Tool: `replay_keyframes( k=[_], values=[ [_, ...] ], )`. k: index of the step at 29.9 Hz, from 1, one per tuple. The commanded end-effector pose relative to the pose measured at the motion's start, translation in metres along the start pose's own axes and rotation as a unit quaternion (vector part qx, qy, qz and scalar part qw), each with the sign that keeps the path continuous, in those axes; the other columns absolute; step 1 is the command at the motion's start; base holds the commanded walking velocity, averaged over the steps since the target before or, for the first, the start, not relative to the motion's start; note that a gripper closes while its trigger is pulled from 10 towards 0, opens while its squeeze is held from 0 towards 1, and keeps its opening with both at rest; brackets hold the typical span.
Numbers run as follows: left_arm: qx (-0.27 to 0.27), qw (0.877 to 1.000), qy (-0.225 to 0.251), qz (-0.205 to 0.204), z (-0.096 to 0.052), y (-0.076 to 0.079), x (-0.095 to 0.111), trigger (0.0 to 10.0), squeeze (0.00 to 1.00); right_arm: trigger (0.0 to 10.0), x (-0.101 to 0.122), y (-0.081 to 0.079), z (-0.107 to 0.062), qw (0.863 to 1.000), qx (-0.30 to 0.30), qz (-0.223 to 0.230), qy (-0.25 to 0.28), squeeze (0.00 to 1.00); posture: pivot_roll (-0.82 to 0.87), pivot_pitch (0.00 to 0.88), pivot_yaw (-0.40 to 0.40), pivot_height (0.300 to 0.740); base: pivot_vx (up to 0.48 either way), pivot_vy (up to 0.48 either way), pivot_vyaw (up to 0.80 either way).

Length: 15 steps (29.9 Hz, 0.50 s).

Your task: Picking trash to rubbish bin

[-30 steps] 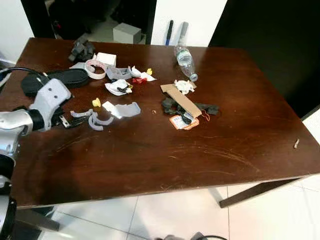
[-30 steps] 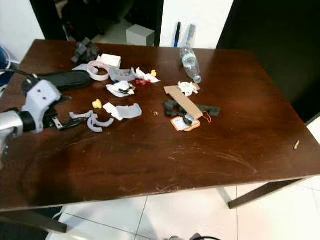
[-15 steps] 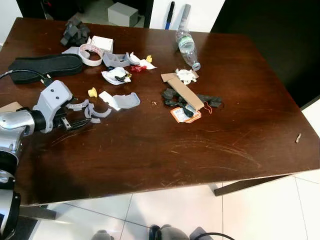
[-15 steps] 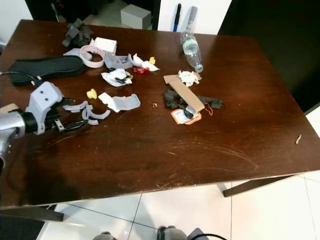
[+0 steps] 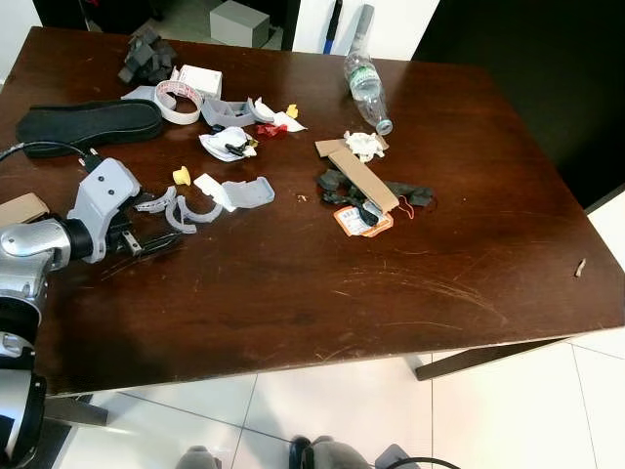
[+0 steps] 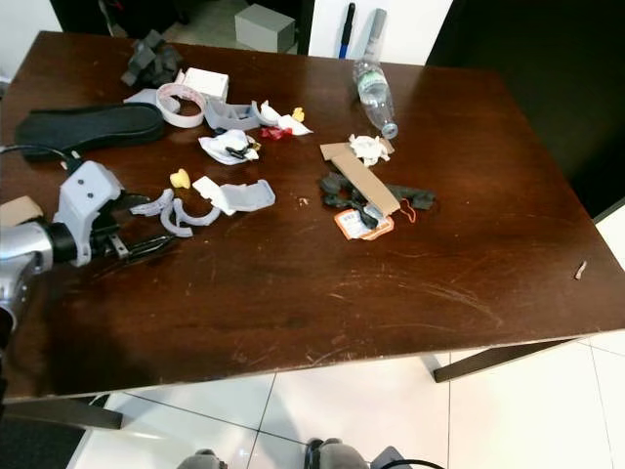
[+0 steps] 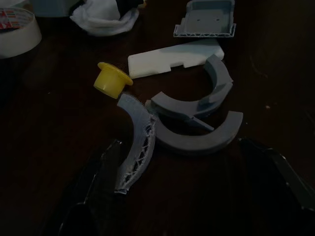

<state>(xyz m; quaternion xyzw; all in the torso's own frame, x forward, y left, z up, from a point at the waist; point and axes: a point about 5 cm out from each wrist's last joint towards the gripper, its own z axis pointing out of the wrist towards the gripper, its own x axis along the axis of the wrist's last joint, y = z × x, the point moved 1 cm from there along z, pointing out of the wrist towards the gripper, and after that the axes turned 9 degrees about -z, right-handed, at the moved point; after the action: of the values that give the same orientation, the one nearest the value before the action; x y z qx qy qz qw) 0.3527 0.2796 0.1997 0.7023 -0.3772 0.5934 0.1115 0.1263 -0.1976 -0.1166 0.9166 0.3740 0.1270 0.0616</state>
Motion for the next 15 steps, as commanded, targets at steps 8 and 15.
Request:
replay_keyframes(
  k=[8, 15],
  values=[
    [-0.032, 0.997, -0.043, -0.059, 0.0012, 0.0147, -0.0307, 0.0, 0.00, 10.0, -0.0289, -0.0182, -0.0016, 0.999, 0.025, -0.003, -0.047, 0.00, 0.01, 0.270, -0.162, 0.740, 0.000, 0.000, 0.00],
    [-0.044, 0.996, -0.047, -0.061, 0.0029, 0.0198, -0.0339, 0.0, 0.00, 10.0, -0.0250, -0.0184, -0.0010, 0.999, 0.023, 0.000, -0.042, 0.00, 0.02, 0.261, -0.151, 0.740, 0.000, 0.000, 0.00]
  ],
)
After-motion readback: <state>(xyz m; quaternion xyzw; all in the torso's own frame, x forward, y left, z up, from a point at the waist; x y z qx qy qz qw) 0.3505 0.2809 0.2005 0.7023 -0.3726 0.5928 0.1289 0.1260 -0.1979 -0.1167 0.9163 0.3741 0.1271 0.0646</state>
